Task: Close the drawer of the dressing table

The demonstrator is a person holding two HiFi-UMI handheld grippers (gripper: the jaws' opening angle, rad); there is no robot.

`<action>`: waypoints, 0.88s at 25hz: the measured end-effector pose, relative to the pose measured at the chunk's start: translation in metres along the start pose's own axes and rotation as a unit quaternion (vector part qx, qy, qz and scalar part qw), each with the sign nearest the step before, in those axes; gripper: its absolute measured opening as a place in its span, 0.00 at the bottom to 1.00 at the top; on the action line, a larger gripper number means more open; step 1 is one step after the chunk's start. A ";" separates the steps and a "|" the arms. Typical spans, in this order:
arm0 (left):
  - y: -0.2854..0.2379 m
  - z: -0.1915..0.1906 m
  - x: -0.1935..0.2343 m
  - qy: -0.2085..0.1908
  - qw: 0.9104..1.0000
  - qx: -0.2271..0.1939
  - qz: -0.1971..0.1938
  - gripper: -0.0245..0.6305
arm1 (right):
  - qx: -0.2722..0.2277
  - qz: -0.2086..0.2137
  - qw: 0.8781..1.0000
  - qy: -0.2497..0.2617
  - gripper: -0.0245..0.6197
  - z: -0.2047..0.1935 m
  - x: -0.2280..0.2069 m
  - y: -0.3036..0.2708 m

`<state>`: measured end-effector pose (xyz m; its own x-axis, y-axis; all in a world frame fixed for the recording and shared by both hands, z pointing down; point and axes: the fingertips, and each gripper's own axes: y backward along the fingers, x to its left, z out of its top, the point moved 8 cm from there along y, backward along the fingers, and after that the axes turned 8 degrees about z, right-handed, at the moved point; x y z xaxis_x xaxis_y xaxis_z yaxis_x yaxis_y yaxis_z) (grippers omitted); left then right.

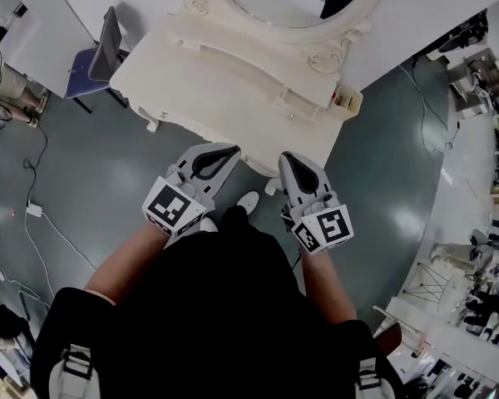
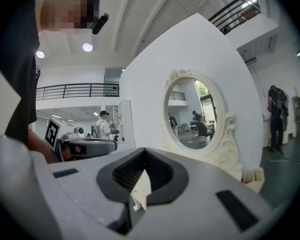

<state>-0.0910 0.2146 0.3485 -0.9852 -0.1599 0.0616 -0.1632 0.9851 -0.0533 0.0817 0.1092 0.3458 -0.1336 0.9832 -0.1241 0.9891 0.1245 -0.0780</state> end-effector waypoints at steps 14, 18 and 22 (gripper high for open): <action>-0.122 0.011 0.019 -0.008 0.999 0.012 -0.038 0.03 | -0.010 -0.029 1.000 -0.008 0.04 0.015 -0.104 -0.011; -0.153 0.014 0.018 -0.011 0.999 0.015 -0.045 0.03 | -0.011 -0.034 0.999 -0.010 0.04 0.017 -0.132 -0.009; -0.181 0.017 0.013 -0.017 0.999 0.018 -0.048 0.03 | -0.017 -0.037 0.999 -0.014 0.04 0.019 -0.159 -0.003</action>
<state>-0.0750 0.0334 0.3422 -0.9660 -0.2563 0.0335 -0.2582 0.9623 -0.0852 0.0993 -0.0501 0.3473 -0.2078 0.9672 -0.1465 0.9779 0.2019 -0.0543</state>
